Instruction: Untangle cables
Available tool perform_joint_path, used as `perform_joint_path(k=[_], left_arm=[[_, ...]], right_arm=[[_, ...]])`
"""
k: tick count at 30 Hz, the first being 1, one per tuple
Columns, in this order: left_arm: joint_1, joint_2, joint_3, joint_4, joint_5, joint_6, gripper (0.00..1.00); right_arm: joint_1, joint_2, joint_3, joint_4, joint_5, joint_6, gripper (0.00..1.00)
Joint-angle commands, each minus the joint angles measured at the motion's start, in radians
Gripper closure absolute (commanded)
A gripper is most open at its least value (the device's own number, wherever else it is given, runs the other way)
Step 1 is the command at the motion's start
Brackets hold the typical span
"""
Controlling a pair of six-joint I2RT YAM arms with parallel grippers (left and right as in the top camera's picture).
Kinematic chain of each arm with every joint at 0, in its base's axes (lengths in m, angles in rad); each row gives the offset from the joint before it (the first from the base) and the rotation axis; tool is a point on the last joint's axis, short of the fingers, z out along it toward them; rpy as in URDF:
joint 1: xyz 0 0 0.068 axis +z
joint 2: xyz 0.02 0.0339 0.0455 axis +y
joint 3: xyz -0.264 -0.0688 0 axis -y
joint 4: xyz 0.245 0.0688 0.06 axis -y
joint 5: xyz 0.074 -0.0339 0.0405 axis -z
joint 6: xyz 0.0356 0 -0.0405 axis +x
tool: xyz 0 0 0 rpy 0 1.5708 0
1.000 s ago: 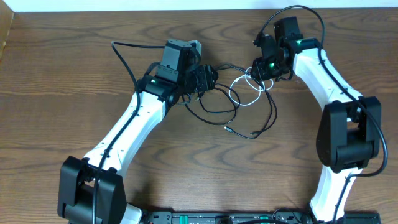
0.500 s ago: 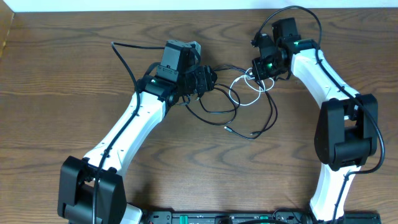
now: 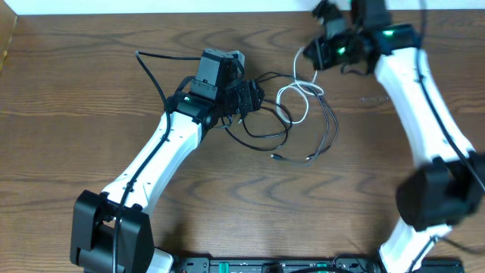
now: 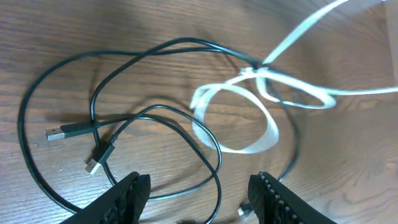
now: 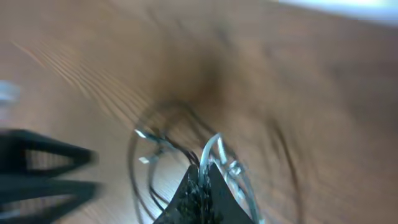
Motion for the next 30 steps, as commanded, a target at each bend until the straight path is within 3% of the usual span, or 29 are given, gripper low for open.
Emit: perform_joint_path(k=[1, 8, 18, 25, 30], left_arm=[[0.0, 0.013, 0.014, -0.001, -0.011, 0.006, 0.44], [0.0, 0.013, 0.014, 0.011, -0.011, 0.006, 0.39], [-0.045, 0.013, 0.014, 0.158, -0.01, -0.002, 0.09], [-0.074, 0.042, 0.014, 0.187, -0.011, -0.002, 0.08], [-0.074, 0.12, 0.014, 0.185, -0.003, -0.003, 0.08]], right_arm=[[-0.005, -0.116, 0.034, -0.002, -0.042, 0.055, 0.99], [-0.017, -0.287, 0.034, 0.044, -0.064, 0.098, 0.99], [-0.016, -0.376, 0.032, 0.054, -0.034, 0.098, 0.99], [-0.016, -0.348, 0.032, 0.035, -0.02, 0.098, 0.99], [-0.017, -0.296, 0.027, -0.003, 0.161, 0.148, 0.95]])
